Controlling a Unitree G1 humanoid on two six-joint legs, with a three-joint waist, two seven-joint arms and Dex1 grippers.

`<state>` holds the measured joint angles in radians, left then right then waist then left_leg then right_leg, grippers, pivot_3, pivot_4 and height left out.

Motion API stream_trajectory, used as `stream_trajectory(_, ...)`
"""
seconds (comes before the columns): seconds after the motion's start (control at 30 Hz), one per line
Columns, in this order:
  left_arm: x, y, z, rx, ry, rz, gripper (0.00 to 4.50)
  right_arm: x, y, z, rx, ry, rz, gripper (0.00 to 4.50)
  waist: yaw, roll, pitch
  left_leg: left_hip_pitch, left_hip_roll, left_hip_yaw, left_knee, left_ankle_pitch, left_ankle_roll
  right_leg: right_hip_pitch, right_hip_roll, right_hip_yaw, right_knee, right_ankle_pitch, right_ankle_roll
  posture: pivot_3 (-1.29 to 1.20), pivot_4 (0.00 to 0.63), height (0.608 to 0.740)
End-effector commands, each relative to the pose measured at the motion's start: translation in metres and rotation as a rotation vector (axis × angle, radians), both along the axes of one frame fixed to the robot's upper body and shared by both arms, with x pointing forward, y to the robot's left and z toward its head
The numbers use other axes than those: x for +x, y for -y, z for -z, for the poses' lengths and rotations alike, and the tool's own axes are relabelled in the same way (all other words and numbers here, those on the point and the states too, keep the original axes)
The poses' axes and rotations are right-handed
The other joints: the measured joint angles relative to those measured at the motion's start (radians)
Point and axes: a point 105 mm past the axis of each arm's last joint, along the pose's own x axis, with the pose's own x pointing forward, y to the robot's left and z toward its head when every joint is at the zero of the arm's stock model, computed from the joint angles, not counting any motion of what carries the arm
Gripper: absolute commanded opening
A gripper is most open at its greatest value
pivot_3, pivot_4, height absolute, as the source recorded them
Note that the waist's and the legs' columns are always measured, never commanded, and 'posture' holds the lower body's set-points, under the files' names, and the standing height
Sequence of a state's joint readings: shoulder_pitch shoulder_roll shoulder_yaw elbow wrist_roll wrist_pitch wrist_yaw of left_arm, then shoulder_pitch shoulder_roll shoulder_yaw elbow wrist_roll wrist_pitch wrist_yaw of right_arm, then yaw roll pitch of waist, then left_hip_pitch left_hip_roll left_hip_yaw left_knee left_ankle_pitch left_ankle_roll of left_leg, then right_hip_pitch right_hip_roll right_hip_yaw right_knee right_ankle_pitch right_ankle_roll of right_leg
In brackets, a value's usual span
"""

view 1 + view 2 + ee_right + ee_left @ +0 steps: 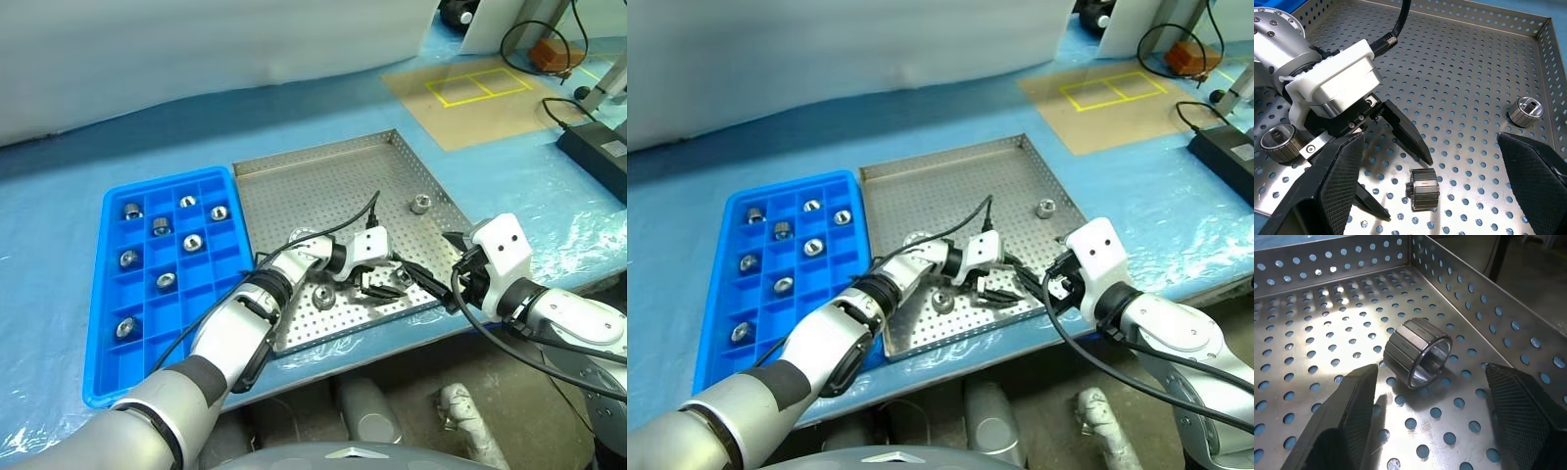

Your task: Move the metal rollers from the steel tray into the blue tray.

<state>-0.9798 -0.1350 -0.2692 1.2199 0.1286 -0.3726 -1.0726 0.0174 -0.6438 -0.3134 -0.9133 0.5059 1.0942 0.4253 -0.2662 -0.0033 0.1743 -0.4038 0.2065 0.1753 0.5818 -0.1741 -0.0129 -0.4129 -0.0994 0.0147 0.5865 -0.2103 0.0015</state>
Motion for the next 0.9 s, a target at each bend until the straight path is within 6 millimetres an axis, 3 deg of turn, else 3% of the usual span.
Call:
stream_trajectory(0.03, -0.010, 0.031, -0.013, -0.049, 0.007, 0.014, 3.68, -0.001, 0.002, -0.012, -0.022, 0.063, 0.012, 4.50, -0.001, 0.000, 0.000, 0.000, 0.000, 0.000, 0.000, 0.000, 0.000, 0.000, 0.000, 0.000, 0.000, 0.000, 0.000, -0.78, 0.150, 0.740)
stream_trajectory(0.4, -0.004, 0.038, -0.018, -0.104, -0.004, -0.066, 3.68, 0.001, 0.002, -0.011, -0.032, 0.070, 0.018, 4.50, -0.009, 0.000, 0.000, 0.000, 0.000, 0.000, 0.000, 0.000, 0.000, 0.001, 0.000, -0.001, -0.001, 0.000, 0.000, -0.78, 0.150, 0.740)
stream_trajectory(0.67, -0.009, 0.040, -0.040, -0.219, -0.080, -0.003, 3.68, 0.001, 0.003, -0.010, -0.035, 0.068, 0.019, 4.50, -0.021, 0.000, 0.000, -0.001, -0.001, 0.000, 0.000, -0.001, 0.001, 0.001, -0.002, -0.002, -0.002, 0.000, 0.001, -0.77, 0.150, 0.740)
stream_trajectory(0.9, -0.023, 0.046, -0.042, -0.255, -0.093, 0.076, 3.68, 0.001, 0.001, -0.008, -0.033, 0.064, 0.014, 4.50, -0.021, 0.000, 0.000, -0.001, -0.002, 0.000, 0.000, -0.001, 0.002, 0.003, -0.007, -0.008, -0.002, -0.001, 0.002, -0.77, 0.150, 0.740)
